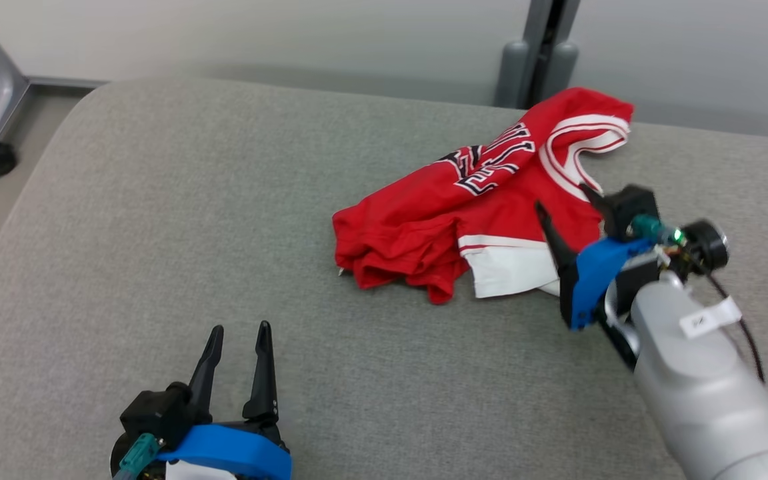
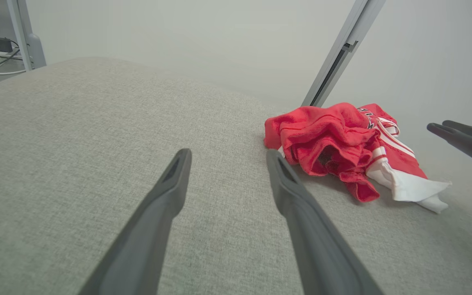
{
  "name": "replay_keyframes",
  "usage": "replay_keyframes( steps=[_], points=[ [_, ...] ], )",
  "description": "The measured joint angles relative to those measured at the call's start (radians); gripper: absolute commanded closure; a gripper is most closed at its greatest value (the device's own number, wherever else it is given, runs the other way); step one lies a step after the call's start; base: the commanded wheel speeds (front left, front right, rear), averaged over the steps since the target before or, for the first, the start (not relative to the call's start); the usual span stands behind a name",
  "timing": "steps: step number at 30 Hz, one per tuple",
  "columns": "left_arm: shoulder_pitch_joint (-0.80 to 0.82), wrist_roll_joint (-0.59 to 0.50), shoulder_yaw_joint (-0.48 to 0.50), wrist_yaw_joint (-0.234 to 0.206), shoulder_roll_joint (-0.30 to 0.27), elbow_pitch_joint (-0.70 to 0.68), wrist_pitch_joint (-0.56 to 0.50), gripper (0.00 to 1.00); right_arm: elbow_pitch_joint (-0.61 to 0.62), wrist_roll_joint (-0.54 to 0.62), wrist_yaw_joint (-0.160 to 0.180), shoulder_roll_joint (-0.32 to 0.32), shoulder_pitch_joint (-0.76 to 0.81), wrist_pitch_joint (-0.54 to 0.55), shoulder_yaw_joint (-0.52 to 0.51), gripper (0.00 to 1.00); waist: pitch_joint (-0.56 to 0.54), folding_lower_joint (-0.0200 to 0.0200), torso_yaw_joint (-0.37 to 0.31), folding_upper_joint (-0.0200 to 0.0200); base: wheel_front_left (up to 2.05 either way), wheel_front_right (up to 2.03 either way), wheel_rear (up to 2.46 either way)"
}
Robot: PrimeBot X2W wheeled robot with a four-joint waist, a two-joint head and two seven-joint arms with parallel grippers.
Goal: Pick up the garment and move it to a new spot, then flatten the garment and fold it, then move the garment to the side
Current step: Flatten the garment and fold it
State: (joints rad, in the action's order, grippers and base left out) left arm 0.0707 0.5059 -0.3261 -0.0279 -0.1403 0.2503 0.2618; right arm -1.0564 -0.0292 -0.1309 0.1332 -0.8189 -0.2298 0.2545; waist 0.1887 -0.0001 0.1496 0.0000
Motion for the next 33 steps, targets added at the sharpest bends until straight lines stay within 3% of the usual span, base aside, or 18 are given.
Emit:
replay_keyframes(
  steps=[8, 19, 20, 21, 22, 23, 24, 33],
  points=[
    [-0.03, -0.006, -0.001, -0.007, -0.01, -0.017, 0.0, 0.0, 0.014, -0.069, 0.0, -0.029, 0.146, 0.013, -0.003, 0.0, -0.033, -0.0001, -0.064, 0.0, 0.0, 0.0, 0.0],
    [-0.017, -0.013, -0.007, -0.013, -0.019, -0.038, -0.007, 0.0, -0.034, -0.027, 0.0, -0.041, 0.122, 0.114, -0.081, 0.0, 0.034, 0.0, -0.026, 0.0, 0.0, 0.0, 0.0],
    [-0.016, -0.013, -0.007, -0.014, -0.019, -0.038, -0.007, 0.0, -0.038, -0.027, 0.001, -0.043, 0.119, 0.115, -0.081, 0.05, 0.038, 0.0, -0.022, 0.0, 0.0, 0.0, 0.0],
    [-0.015, -0.013, -0.007, -0.014, -0.02, -0.036, -0.007, 0.0, -0.04, -0.025, 0.001, -0.044, 0.114, 0.114, -0.078, 0.5, 0.041, -0.0001, -0.019, 0.0, 0.0, 0.0, 0.0],
    [-0.014, -0.013, -0.007, -0.014, -0.02, -0.035, -0.006, 0.0, -0.041, -0.024, 0.001, -0.047, 0.11, 0.114, -0.078, 0.66, 0.042, 0.0, -0.018, 0.0, 0.0, 0.0, 0.0],
    [-0.012, -0.013, -0.007, -0.015, -0.019, -0.034, -0.006, 0.0, -0.042, -0.024, 0.001, -0.051, 0.109, 0.112, -0.077, 0.95, 0.042, 0.0, -0.018, 0.0, 0.0, 0.0, 0.0],
    [-0.011, -0.012, -0.005, -0.016, -0.019, -0.033, -0.006, 0.0, -0.044, -0.025, 0.001, -0.056, 0.109, 0.109, -0.072, 1.0, 0.04, 0.0, -0.02, 0.0, 0.0, 0.0, 0.0],
    [-0.014, -0.007, -0.002, -0.019, -0.024, -0.03, -0.005, 0.0, 0.046, 0.001, 0.0, -0.04, 0.079, 0.046, -0.03, 1.0, 0.007, 0.0, -0.088, 0.0, 0.0, 0.0, 0.0]
  ],
)
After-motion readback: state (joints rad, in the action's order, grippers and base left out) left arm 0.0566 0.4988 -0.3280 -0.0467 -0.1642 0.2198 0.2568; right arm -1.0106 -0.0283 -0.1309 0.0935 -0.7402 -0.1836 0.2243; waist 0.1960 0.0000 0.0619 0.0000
